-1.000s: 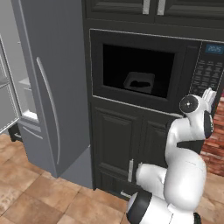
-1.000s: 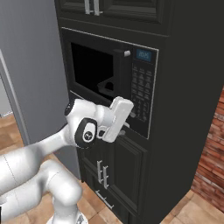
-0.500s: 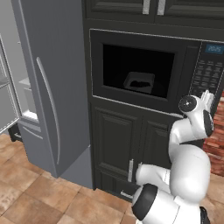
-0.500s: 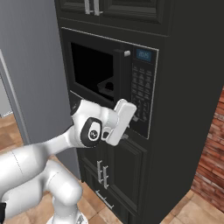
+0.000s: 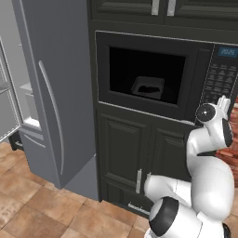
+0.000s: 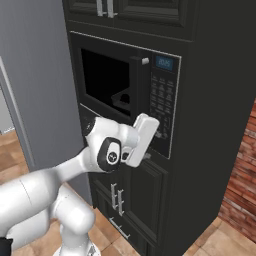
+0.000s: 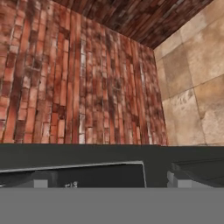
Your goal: Place the tupperware containing the steak and tomato meal in the microwave. Close the microwave door and press the start button to reheat the meal.
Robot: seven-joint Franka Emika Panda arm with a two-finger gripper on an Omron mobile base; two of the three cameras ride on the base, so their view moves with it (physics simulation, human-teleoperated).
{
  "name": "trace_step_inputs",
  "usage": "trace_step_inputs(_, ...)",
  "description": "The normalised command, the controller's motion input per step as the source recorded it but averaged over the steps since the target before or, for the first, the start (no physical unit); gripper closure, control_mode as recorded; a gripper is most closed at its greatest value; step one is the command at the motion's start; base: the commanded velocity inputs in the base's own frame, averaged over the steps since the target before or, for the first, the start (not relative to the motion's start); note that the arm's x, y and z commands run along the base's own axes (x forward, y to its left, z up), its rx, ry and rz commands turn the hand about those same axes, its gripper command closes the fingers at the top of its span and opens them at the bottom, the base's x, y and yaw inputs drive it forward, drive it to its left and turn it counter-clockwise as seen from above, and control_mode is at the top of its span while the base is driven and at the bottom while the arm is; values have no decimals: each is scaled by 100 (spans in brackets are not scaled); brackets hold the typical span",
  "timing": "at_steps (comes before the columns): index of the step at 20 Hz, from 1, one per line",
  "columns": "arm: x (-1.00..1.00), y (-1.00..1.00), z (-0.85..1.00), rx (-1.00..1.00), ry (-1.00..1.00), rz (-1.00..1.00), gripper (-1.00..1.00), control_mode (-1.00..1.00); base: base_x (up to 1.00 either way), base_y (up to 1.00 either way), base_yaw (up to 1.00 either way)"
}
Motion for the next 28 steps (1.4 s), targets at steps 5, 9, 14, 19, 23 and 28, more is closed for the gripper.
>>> trace_step_inputs(5,44,0,-41,0,0,0,-100,-100,0,0,0)
trace_step_inputs(9,34,0,-27,0,0,0,-100,-100,0,0,0)
trace_step_inputs(14,27,0,-19,0,-3,0,-100,-100,0,0,0)
trace_step_inputs(19,24,0,-47,0,0,0,-100,-100,0,0,0)
trace_step_inputs(23,19,-6,-34,0,-3,0,-100,-100,0,0,0)
trace_step_inputs(28,6,-4,-43,0,-3,0,-100,-100,0,0,0)
